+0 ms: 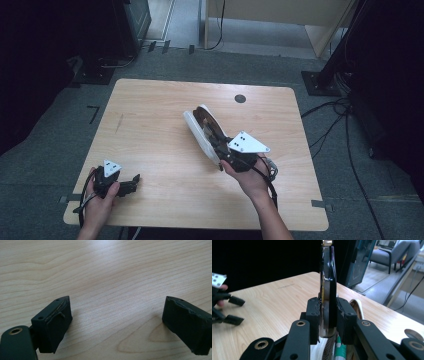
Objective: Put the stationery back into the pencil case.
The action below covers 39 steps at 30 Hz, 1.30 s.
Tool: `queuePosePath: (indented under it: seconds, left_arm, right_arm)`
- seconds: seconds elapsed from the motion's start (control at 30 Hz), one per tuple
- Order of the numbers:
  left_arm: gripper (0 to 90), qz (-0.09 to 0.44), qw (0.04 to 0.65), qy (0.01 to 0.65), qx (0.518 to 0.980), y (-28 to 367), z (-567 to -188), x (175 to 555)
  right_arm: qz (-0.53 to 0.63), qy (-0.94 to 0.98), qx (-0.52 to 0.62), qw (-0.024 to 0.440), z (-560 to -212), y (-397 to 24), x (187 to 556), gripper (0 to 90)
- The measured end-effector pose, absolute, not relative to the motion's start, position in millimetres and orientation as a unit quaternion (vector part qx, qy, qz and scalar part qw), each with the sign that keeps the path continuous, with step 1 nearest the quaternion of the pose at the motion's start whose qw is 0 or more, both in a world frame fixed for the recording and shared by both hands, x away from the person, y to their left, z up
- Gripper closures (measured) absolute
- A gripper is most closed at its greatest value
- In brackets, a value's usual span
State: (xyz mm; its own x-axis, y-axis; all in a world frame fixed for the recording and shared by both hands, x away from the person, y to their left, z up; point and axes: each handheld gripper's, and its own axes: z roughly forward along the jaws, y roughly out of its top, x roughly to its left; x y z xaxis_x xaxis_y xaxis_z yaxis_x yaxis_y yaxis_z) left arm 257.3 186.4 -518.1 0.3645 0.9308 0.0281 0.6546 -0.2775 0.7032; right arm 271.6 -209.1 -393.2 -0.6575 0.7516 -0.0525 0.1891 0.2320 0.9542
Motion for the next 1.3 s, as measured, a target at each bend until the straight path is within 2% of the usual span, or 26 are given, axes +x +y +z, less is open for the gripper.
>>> queuePosePath:
  seconds: [0.23, 0.67, 1.0, 1.3]
  left_arm:
    - [7.7, 0.218, 0.307, 0.522, 0.765, 188.3, -518.2, 257.4]
    - [7.7, 0.217, 0.309, 0.524, 0.764, 187.8, -518.5, 257.6]
    - [7.8, 0.217, 0.309, 0.522, 0.765, 187.7, -518.5, 257.8]
    - [7.7, 0.217, 0.31, 0.521, 0.765, 187.6, -518.5, 257.8]
  right_arm:
    - [0.523, 0.73, 0.362, 0.25, -393.0, -213.8, 288.2, 74.3]
    - [0.466, 0.745, 0.428, 0.212, -415.1, -210.5, 314.6, 74.3]
    - [0.406, 0.772, 0.454, 0.183, -426.8, -193.4, 334.1, 74.3]
    - [0.345, 0.795, 0.465, 0.18, -436.5, -180.8, 343.8, 74.3]
